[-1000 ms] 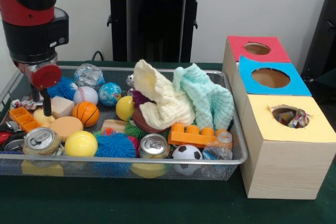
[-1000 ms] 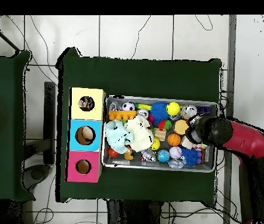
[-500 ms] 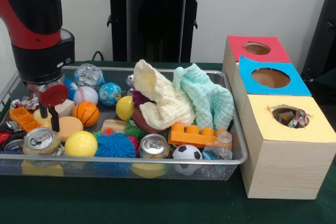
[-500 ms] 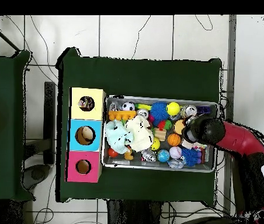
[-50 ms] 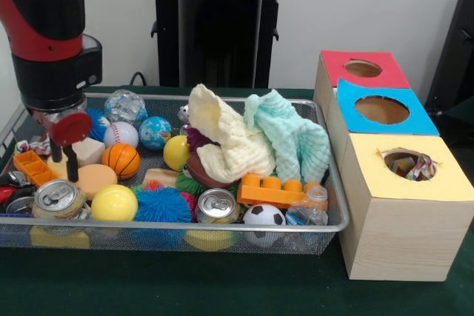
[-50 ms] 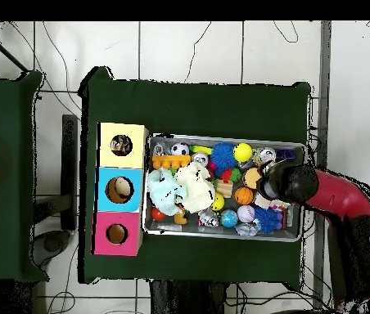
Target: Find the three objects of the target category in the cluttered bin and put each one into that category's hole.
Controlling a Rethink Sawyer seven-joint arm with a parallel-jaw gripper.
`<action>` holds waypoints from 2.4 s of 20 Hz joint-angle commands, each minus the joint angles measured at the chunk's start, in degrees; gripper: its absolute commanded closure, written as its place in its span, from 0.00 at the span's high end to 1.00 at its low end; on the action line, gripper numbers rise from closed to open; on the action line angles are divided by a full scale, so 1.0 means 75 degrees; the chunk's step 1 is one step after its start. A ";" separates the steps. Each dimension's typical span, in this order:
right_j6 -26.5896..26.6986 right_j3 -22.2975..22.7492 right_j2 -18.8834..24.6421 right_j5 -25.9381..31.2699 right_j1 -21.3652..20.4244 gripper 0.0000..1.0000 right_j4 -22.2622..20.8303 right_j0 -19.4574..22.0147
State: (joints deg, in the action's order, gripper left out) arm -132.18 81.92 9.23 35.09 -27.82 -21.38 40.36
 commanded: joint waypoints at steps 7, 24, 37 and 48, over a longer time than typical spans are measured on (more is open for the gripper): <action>0.1154 0.0900 0.0452 0.0245 -0.0536 1.00 -0.0263 0.0221; 0.0627 0.1453 0.0099 -0.0813 0.0165 1.00 -0.0742 0.0418; 0.0506 0.1738 -0.0078 -0.1175 0.0137 1.00 -0.1179 0.0774; 0.0245 0.1910 -0.0061 -0.1379 0.0161 1.00 -0.1267 0.0814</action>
State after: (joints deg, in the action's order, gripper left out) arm -132.18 93.22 9.02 28.55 -29.17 -27.29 45.59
